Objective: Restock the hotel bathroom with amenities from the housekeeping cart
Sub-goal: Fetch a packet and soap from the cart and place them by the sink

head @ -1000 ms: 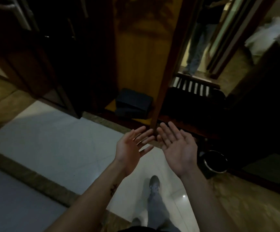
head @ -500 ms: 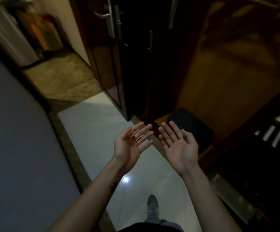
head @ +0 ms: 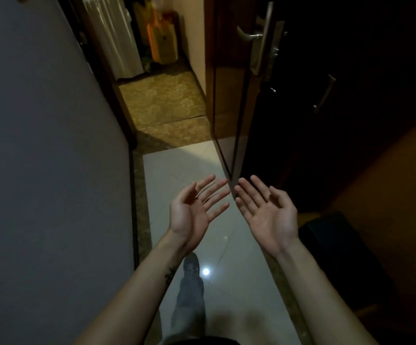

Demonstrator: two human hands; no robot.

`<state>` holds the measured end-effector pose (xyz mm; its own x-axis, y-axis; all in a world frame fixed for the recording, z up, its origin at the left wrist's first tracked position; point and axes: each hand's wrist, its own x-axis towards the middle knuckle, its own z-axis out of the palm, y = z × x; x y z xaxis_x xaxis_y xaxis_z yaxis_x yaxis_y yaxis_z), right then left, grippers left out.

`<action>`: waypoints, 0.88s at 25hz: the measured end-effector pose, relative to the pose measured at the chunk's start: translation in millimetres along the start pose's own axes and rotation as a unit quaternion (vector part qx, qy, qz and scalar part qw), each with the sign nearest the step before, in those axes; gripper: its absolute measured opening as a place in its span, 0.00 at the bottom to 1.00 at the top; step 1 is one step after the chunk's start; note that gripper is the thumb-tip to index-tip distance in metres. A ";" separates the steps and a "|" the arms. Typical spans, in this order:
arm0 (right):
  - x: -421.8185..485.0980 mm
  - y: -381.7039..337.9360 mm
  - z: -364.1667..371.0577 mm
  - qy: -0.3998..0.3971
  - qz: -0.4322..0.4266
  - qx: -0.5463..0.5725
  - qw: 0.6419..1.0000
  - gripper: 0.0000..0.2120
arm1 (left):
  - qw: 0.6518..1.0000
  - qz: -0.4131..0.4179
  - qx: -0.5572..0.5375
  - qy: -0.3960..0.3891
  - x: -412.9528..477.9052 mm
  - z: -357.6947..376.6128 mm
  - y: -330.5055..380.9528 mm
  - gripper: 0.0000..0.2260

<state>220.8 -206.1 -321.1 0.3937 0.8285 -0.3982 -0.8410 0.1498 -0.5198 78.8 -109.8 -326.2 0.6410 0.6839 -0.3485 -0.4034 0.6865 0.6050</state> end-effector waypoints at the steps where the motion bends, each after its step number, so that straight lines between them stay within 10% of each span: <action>1: 24.2 -0.6 9.6 -0.002 0.004 -0.005 1.000 0.21 | 1.000 0.007 -0.007 0.002 19.5 -4.4 12.4 0.22; 22: 497.0 -14.6 269.2 -0.055 0.057 -0.042 0.996 0.22 | 0.997 0.063 -0.044 0.030 408.1 -70.9 321.8 0.22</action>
<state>328.9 348.7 -308.0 0.2495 0.8926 -0.3755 -0.8420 0.0085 -0.5394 164.3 407.8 -324.5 0.5423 0.7777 -0.3181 -0.5355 0.6116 0.5824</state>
